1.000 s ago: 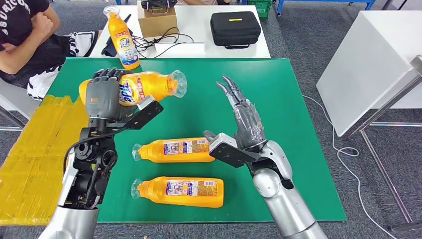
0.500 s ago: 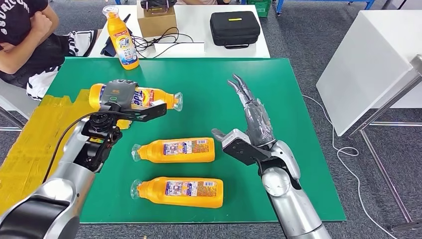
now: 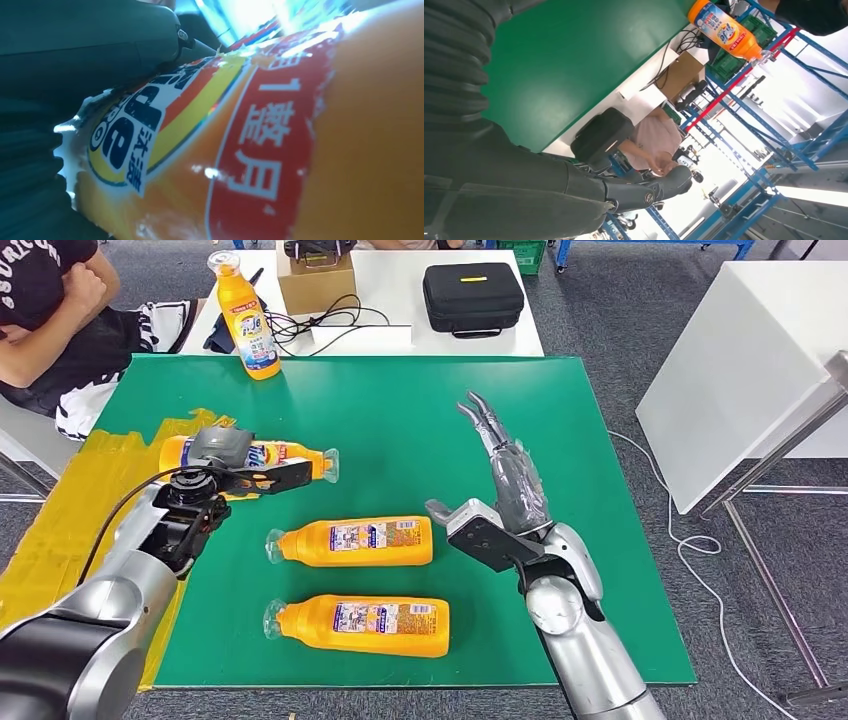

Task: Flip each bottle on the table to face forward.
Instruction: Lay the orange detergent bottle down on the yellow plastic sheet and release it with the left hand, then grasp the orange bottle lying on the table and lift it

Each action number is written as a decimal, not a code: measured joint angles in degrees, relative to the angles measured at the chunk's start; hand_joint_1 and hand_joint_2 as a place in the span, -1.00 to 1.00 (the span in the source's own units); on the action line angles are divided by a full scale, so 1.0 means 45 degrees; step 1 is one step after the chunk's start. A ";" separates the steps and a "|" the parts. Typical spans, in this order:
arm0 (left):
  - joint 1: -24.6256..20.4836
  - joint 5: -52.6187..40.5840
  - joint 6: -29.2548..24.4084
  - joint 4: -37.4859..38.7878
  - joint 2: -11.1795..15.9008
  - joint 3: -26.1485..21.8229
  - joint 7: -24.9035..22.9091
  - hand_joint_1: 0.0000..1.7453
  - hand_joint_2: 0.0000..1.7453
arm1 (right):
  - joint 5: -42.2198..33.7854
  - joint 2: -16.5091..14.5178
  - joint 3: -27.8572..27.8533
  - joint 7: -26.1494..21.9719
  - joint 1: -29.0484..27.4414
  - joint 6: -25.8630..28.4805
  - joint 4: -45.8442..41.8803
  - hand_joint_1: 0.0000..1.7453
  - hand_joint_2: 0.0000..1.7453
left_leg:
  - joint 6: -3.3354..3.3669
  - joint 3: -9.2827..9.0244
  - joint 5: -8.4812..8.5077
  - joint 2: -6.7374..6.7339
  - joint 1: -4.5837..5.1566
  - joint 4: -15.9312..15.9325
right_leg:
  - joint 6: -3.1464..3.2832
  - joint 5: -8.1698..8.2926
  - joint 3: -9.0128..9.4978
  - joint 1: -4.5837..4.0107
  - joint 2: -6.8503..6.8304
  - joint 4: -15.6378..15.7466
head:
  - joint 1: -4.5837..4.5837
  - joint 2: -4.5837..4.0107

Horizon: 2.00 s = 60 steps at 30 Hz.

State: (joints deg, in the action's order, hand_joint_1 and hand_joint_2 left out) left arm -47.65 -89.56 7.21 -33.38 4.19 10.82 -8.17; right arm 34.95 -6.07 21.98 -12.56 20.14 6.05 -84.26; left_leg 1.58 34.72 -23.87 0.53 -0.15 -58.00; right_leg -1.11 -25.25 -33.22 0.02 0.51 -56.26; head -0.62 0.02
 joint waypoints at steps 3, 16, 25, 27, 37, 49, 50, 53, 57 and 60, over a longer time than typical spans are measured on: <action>-0.0124 -0.0008 0.0175 0.0497 0.0157 -0.0314 -0.0373 1.00 1.00 | -0.0011 0.0017 0.0001 0.0110 -0.0044 0.0004 0.0021 -1.00 1.00 | 0.0000 0.0000 0.0000 -0.0001 -0.0002 0.0000 | 0.0000 -0.0001 -0.0001 0.0000 0.0000 -0.0002 | 0.0000 0.0000; -0.0097 -0.0094 0.0550 0.1437 0.0503 -0.0948 -0.1384 1.00 1.00 | -0.0027 0.0095 0.0011 0.0260 -0.0093 0.0024 0.0225 -1.00 1.00 | -0.0001 0.0005 0.0000 0.0005 -0.0002 0.0000 | 0.0000 -0.0001 0.0000 0.0001 -0.0001 -0.0001 | 0.0001 0.0000; 0.0173 -0.0093 0.0517 0.1717 0.0583 -0.1107 -0.2445 -0.52 1.00 | 0.0004 0.0114 0.0025 0.0386 -0.0108 0.0076 0.0305 -1.00 1.00 | -0.0001 0.0007 0.0000 0.0007 -0.0003 0.0000 | 0.0000 -0.0001 -0.0003 0.0000 -0.0002 -0.0001 | 0.0001 0.0000; 0.0210 -0.0093 0.0417 0.1766 0.0584 -0.1107 -0.2619 -1.00 1.00 | 0.0016 0.0115 0.0027 0.0401 -0.0107 0.0085 0.0332 -1.00 1.00 | -0.0001 0.0007 0.0000 0.0005 -0.0004 0.0000 | 0.0000 -0.0001 -0.0003 0.0000 -0.0002 -0.0002 | 0.0001 0.0000; 0.0353 -0.0094 -0.0083 0.1836 0.0562 -0.1107 -0.3531 -1.00 1.00 | 0.0120 0.0115 0.0027 0.0368 -0.0098 0.0200 0.0588 -1.00 1.00 | -0.0001 0.0004 0.0000 0.0005 -0.0003 0.0000 | 0.0000 -0.0001 -0.0002 0.0001 -0.0001 -0.0001 | 0.0001 0.0000; 0.0364 -0.0083 -0.1787 0.1657 0.0287 -0.1500 -0.3372 -1.00 1.00 | 0.0117 0.0140 0.0004 0.0339 -0.0084 0.0296 0.0674 -1.00 1.00 | -0.0001 0.0000 0.0000 0.0005 -0.0003 0.0000 | 0.0000 -0.0001 -0.0003 0.0001 -0.0002 0.0000 | 0.0001 0.0000; 0.0364 -0.0026 -0.1914 0.1595 0.0241 -0.1611 -0.3203 -1.00 1.00 | 0.0114 0.0150 -0.0001 0.0341 -0.0085 0.0296 0.0673 -1.00 1.00 | -0.0001 0.0000 0.0000 0.0004 -0.0003 0.0000 | 0.0000 -0.0001 -0.0003 0.0001 -0.0001 0.0000 | 0.0001 0.0000; 0.0393 0.0706 -0.2377 0.1327 0.0012 -0.2024 -0.1874 -1.00 1.00 | 0.0107 0.0205 -0.0030 0.0342 -0.0118 0.0306 0.0672 -1.00 1.00 | -0.0001 -0.0002 0.0001 0.0007 -0.0002 -0.0001 | 0.0000 -0.0001 -0.0003 0.0001 -0.0002 0.0002 | 0.0001 0.0000; 0.0530 0.2124 -0.2858 0.0660 -0.0362 -0.2720 0.0316 -1.00 1.00 | 0.0276 0.0290 -0.0111 0.0378 -0.0334 0.0470 0.0672 -1.00 1.00 | -0.0001 0.0000 0.0000 0.0005 0.0002 -0.0001 | 0.0000 -0.0001 -0.0001 0.0003 -0.0001 0.0002 | 0.0001 0.0000; 0.0793 0.3316 -0.3170 -0.0194 -0.0636 -0.3040 0.1340 -1.00 1.00 | 0.1261 0.0361 -0.0163 0.0812 -0.0526 0.0958 0.0672 -1.00 1.00 | -0.0001 0.0000 -0.0001 -0.0004 0.0004 -0.0001 | -0.0001 0.0000 -0.0005 0.0006 0.0003 0.0005 | -0.0001 0.0000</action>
State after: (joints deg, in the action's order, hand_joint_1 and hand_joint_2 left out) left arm -44.08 -74.64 -7.05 -34.25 1.33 -2.86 -2.14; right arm 40.63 -4.45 21.25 -8.90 17.77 10.36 -81.24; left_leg 1.58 34.72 -23.88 0.51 -0.13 -58.00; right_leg -1.12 -25.25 -33.24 0.05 0.52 -56.24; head -0.62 0.02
